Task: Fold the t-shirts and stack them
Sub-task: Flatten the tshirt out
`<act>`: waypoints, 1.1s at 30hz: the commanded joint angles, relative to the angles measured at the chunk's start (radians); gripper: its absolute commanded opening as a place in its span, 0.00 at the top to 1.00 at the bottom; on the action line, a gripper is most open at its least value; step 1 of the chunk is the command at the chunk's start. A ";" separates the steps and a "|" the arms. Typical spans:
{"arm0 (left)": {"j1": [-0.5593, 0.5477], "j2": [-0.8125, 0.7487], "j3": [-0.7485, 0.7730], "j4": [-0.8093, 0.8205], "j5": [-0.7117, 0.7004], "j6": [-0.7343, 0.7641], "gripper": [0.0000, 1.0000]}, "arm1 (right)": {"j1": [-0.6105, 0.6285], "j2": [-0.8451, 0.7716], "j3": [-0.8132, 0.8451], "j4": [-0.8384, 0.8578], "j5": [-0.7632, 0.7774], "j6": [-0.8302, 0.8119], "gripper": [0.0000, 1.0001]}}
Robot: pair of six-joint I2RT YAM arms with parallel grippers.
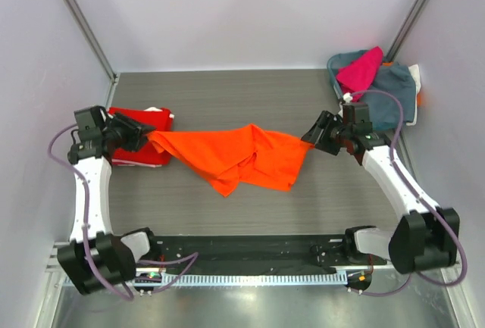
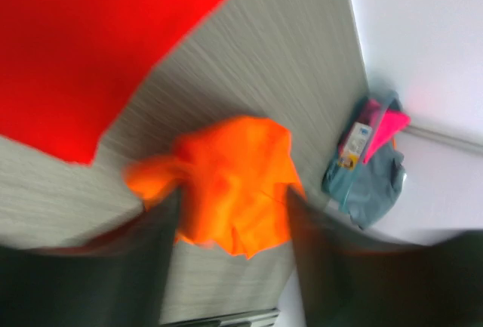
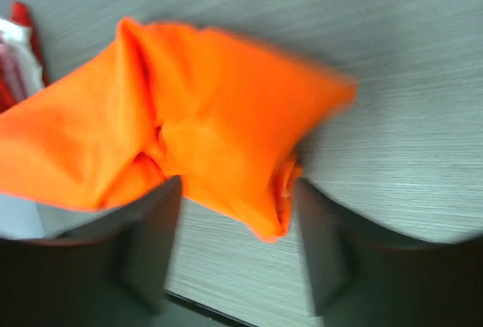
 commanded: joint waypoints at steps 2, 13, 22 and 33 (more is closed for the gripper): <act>-0.070 0.141 0.073 0.150 -0.064 0.008 0.11 | -0.006 0.060 0.037 0.099 0.000 -0.017 0.23; -0.467 -0.012 -0.108 0.089 -0.368 0.034 0.00 | 0.026 0.029 -0.281 0.286 -0.109 0.074 0.46; -0.700 -0.221 -0.316 0.079 -0.488 -0.026 0.06 | 0.188 0.106 -0.295 0.376 -0.057 0.160 0.46; -0.770 -0.285 -0.444 0.132 -0.634 -0.204 0.00 | 0.198 0.131 -0.278 0.395 -0.037 0.203 0.59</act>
